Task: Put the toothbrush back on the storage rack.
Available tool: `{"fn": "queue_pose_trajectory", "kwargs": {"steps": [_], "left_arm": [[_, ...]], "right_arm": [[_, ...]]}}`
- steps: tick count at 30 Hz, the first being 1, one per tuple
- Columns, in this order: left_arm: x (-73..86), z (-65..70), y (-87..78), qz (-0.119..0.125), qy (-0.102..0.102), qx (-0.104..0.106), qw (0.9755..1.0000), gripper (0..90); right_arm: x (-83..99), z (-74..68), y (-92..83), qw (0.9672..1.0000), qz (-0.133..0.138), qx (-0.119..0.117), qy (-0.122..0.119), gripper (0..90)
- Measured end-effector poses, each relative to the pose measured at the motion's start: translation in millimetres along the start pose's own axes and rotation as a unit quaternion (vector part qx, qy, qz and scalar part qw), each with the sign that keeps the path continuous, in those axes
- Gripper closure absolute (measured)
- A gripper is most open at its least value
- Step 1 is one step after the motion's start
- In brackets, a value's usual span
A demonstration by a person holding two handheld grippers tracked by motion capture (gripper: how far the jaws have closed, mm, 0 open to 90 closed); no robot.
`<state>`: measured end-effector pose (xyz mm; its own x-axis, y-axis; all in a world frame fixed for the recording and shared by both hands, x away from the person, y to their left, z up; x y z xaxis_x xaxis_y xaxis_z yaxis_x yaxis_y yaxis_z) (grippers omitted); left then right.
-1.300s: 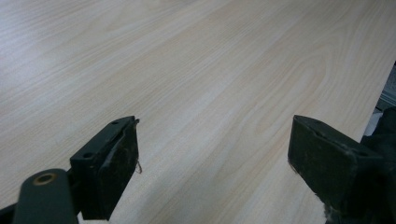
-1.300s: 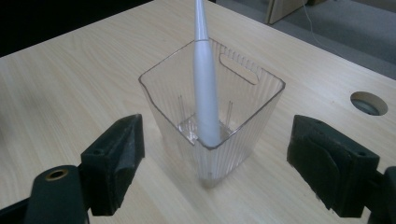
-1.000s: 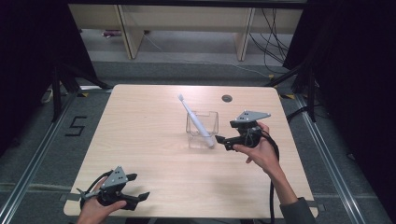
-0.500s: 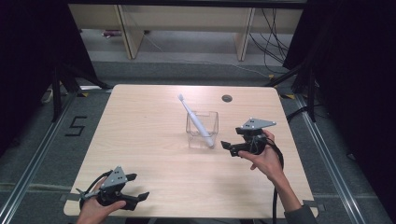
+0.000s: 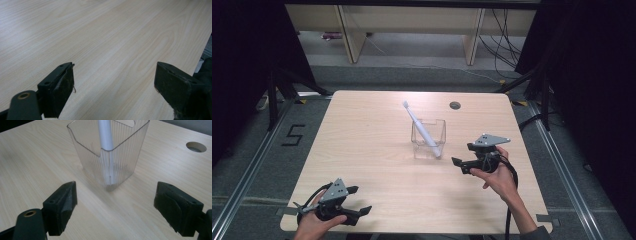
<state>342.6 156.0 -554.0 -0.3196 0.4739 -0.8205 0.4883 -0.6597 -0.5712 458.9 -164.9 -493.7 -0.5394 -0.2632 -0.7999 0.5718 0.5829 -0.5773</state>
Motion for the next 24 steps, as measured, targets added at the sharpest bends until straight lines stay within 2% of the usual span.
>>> {"fn": "queue_pose_trajectory", "kwargs": {"steps": [3, 4, 5, 6, 8, 11, 12, 14, 16, 17, 18, 19, 20, 22, 23, 24], "left_arm": [[0.5, -0.4, 0.2, -0.001, 0.003, 0.0, 1.0, 15.6], [1.0, -1.1, -0.1, -0.005, 0.008, 0.0, 1.0, 15.6], [0.7, -1.3, 0.5, -0.002, 0.01, -0.001, 0.9999, 15.6], [-0.4, 1.2, 1.3, 0.005, 0.0, 0.001, 1.0, 15.6], [1.1, -1.1, 0.3, -0.003, 0.008, -0.001, 1.0, 15.6], [1.0, -0.4, 0.2, -0.002, 0.002, -0.003, 1.0, 15.6], [2.0, -1.3, -0.3, -0.008, 0.01, -0.004, 0.9999, 15.6], [0.0, 0.4, 1.0, 0.002, 0.004, 0.0, 1.0, 15.6], [0.0, -0.1, 0.9, 0.002, 0.004, -0.002, 1.0, 15.6], [1.3, -2.8, -0.2, -0.005, 0.016, -0.005, 0.9998, 15.6], [0.4, -0.9, 0.3, 0.001, 0.004, -0.002, 1.0, 15.5], [0.4, -0.9, 0.3, 0.001, 0.004, -0.002, 1.0, 15.5], [0.9, -0.9, 0.2, -0.002, 0.003, -0.004, 1.0, 15.5], [0.4, -0.5, 1.0, 0.002, 0.004, -0.002, 1.0, 15.5], [1.4, -1.5, 0.3, -0.004, 0.013, -0.003, 0.9999, 15.5], [-0.1, -0.1, 0.9, 0.003, 0.004, -0.002, 1.0, 15.5]], "right_arm": [[2.9, -0.4, -1.0, 1.0, 0.002, -0.002, 0.005, 19.6], [7.3, -2.4, -1.8, 0.9998, -0.002, -0.003, 0.018, 19.6], [9.7, -2.0, -3.1, 0.9998, -0.006, -0.003, 0.016, 19.6], [11.9, -2.8, -4.0, 0.9997, -0.007, -0.003, 0.022, 19.7], [16.2, -2.1, -4.9, 0.9998, -0.008, -0.003, 0.015, 19.6], [19.5, -1.6, -6.9, 0.9998, -0.011, -0.005, 0.016, 19.6], [23.8, -1.3, -7.1, 0.9998, -0.012, -0.004, 0.018, 19.4], [28.7, -0.8, -7.6, 0.9996, -0.016, -0.003, 0.022, 19.1], [31.6, 0.2, -7.5, 0.9996, -0.021, -0.002, 0.019, 19.0], [34.1, -0.3, -7.4, 0.9995, -0.021, -0.002, 0.024, 19.1], [36.7, 2.0, -7.7, 0.9997, -0.019, -0.002, 0.015, 19.0], [36.7, 2.0, -7.7, 0.9997, -0.019, -0.002, 0.015, 19.0], [41.2, 0.8, -9.6, 0.9992, -0.026, -0.002, 0.03, 18.9], [43.4, 2.1, -9.7, 0.9992, -0.024, 0.001, 0.03, 18.7], [43.4, 2.1, -9.7, 0.9992, -0.024, 0.001, 0.03, 18.7], [47.1, 3.6, -9.8, 0.9994, -0.025, 0.003, 0.024, 18.8]]}}
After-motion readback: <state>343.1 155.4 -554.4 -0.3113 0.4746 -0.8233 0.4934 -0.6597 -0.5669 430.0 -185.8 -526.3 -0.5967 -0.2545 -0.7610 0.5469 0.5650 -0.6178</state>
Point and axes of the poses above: each handheld gripper's, and its own axes: y roughly forward along the jaws, x roughly out of its underside, z roughly to its right, the point moved 10 cm from there along y, roughly forward along the jaws, and after that the axes turned 9 degrees about y, right-handed, at the moved point
